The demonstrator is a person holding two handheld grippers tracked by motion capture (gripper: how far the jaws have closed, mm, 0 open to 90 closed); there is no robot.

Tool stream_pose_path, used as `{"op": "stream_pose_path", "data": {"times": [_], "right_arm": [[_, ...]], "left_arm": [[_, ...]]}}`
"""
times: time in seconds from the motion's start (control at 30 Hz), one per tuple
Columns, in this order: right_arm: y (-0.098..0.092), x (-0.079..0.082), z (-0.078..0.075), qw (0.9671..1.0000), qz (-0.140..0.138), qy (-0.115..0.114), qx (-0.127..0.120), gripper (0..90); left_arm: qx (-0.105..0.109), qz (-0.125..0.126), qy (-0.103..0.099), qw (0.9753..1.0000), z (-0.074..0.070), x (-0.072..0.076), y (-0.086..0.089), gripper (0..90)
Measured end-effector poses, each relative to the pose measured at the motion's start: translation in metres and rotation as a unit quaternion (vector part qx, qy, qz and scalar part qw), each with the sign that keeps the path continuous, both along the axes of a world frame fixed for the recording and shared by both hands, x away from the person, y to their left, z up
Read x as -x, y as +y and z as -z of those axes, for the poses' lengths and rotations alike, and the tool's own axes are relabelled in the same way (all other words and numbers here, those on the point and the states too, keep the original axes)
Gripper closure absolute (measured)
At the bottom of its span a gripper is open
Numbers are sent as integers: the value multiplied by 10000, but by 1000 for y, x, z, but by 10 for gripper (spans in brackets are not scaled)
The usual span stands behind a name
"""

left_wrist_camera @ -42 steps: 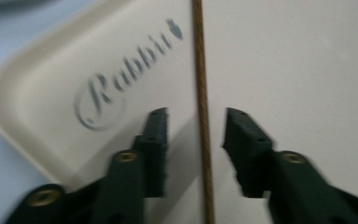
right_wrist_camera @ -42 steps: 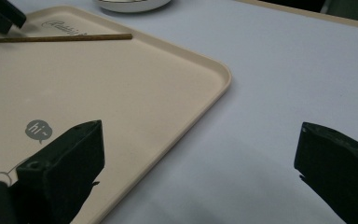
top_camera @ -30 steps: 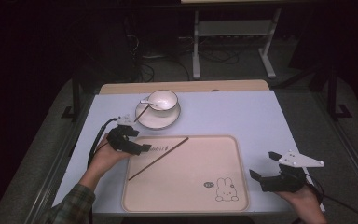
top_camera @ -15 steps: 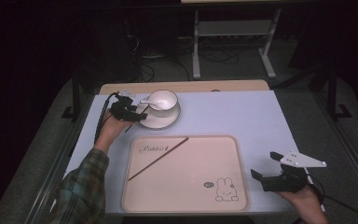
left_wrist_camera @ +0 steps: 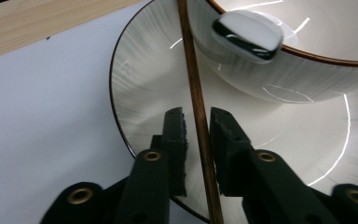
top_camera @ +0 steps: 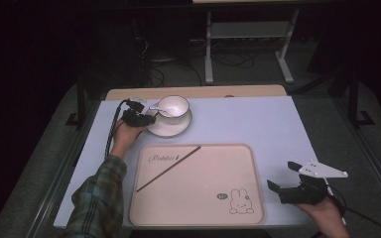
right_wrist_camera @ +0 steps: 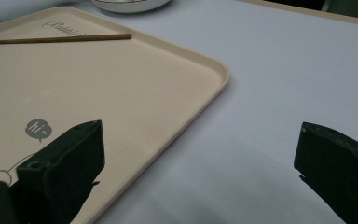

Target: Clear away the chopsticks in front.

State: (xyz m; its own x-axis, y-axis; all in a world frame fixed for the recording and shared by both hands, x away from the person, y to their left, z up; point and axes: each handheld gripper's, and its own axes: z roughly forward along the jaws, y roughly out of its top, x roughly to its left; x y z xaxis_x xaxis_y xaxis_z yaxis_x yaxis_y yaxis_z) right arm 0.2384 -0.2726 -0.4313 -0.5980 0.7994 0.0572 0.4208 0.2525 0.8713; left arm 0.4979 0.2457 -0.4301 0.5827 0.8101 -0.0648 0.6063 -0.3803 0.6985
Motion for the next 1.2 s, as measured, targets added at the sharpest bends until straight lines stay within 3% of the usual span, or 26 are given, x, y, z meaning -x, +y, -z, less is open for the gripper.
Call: {"op": "stream_pose_path", "data": {"times": [0.1, 0.43, 0.6, 0.93, 1.2], "right_arm": [[0, 0, 0, 10000, -1, 3, -4, 10], [0, 0, 0, 10000, -2, 7, -8, 11], [0, 0, 0, 10000, 0, 10, -8, 11], [0, 0, 0, 10000, 8, 6, -9, 11], [1, 1, -1, 10000, 12, 11, -12, 11]], "left_arm": [[67, -72, 23, 9999, 0, 0, 2, 830], [226, -248, 1, 9994, -10, 2, 11, 842], [266, -338, 130, 9990, -21, 8, 24, 841], [291, -420, 234, 9984, -33, 34, 48, 842], [395, -435, 267, 9979, -32, 69, 65, 843]]}}
